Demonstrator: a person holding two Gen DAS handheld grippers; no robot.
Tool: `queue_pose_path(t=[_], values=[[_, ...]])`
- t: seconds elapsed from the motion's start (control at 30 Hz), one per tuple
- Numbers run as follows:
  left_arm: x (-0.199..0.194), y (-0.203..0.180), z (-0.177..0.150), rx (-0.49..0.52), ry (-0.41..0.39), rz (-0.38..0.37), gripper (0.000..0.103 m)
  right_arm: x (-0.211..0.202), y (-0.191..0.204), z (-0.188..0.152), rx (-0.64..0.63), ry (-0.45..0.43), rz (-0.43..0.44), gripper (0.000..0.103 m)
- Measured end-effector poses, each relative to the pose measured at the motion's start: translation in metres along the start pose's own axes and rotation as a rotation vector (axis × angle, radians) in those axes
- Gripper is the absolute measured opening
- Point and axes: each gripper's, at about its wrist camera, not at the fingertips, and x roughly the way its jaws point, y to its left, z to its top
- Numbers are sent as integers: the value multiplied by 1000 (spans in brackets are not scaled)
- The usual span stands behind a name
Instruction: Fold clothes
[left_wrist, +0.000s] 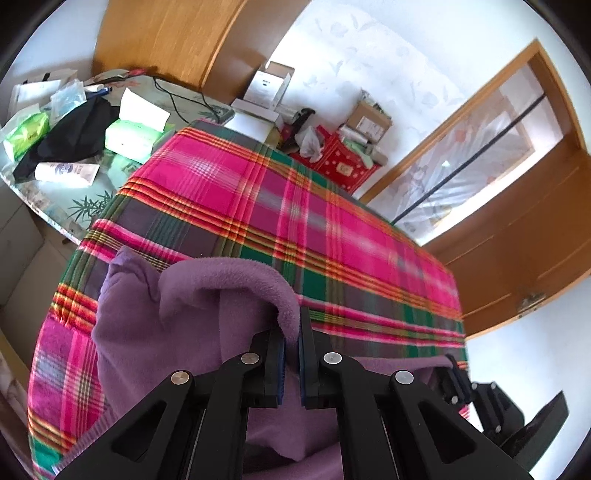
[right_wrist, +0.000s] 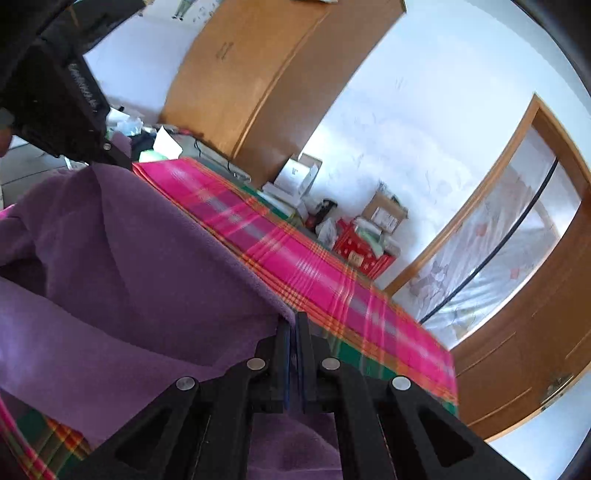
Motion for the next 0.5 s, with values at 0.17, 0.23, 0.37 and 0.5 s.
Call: queue_pose_path(t=[0.17, 0.23, 0.37, 0.5], values=[[21, 2, 2, 32, 47, 67, 6, 28, 8, -3, -10, 94, 52, 3], [26, 2, 1, 54, 73, 80, 6, 30, 10, -3, -10, 125, 72, 3], [21, 5, -3, 66, 98, 105, 10, 20, -3, 1, 62, 145, 114, 6], [11, -5, -10, 131, 107, 151, 11, 2, -12, 14, 33, 152, 116, 12]])
